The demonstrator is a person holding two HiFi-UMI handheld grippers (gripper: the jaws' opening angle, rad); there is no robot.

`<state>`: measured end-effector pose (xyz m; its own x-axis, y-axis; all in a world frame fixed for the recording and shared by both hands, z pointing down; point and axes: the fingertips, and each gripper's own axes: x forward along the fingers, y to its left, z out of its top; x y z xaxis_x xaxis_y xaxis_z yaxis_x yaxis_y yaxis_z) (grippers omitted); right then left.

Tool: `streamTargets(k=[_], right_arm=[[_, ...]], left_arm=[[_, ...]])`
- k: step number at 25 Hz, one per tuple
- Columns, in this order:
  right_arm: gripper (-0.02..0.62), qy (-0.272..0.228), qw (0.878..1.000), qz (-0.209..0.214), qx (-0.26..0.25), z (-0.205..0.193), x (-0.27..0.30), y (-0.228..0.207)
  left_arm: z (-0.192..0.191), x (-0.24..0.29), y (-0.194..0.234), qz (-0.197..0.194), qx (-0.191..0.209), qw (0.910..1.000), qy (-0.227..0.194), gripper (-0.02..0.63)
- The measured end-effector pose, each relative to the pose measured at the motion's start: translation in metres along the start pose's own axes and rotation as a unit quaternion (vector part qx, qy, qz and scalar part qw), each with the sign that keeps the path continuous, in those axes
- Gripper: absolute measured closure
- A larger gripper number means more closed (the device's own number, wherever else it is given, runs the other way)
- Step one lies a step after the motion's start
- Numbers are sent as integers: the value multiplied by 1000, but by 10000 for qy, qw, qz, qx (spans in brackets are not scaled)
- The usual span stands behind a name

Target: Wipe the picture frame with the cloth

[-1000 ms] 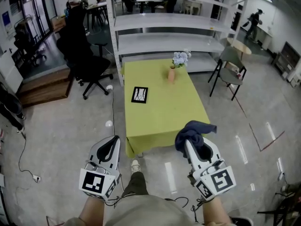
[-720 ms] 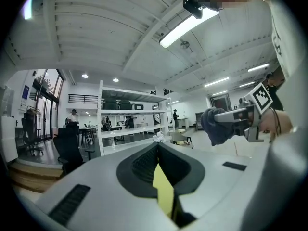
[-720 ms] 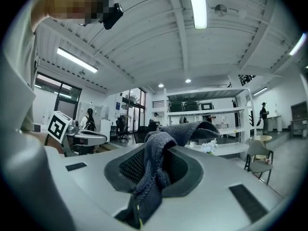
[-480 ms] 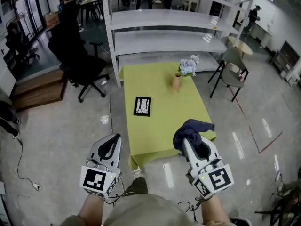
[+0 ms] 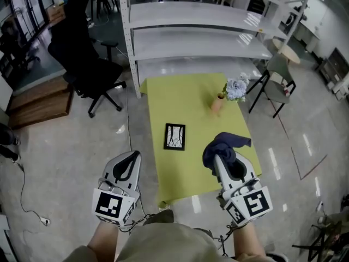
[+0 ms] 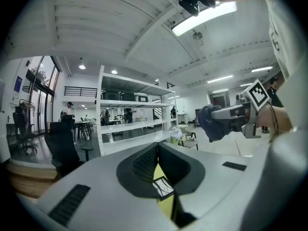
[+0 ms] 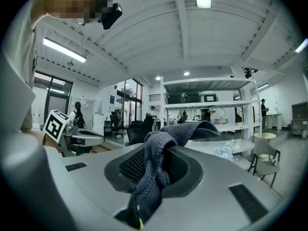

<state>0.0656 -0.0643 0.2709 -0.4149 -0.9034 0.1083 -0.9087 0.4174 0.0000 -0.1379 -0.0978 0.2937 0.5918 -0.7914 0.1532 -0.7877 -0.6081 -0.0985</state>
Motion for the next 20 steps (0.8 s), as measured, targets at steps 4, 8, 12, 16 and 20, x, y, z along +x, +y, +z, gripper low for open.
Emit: streamTargets(k=[4, 8, 12, 16, 20], right_arm=[[520, 98, 9999, -37, 15, -4, 44, -8], [520, 255, 9996, -22, 83, -9, 74, -15], [520, 369, 9993, 0, 66, -12, 95, -21], [520, 467, 9989, 40, -6, -17, 111, -29], [520, 583, 9981, 186, -37, -26, 128, -41]], left_arm=[[-7, 31, 29, -129, 4, 9999, 64, 598], [-10, 53, 44, -203, -43, 9998, 50, 598], [-15, 69, 54, -225, -150, 9996, 72, 598], [-19, 83, 59, -213, -166, 9995, 167, 598], [-25, 100, 60, -155, -175, 9995, 212, 598]])
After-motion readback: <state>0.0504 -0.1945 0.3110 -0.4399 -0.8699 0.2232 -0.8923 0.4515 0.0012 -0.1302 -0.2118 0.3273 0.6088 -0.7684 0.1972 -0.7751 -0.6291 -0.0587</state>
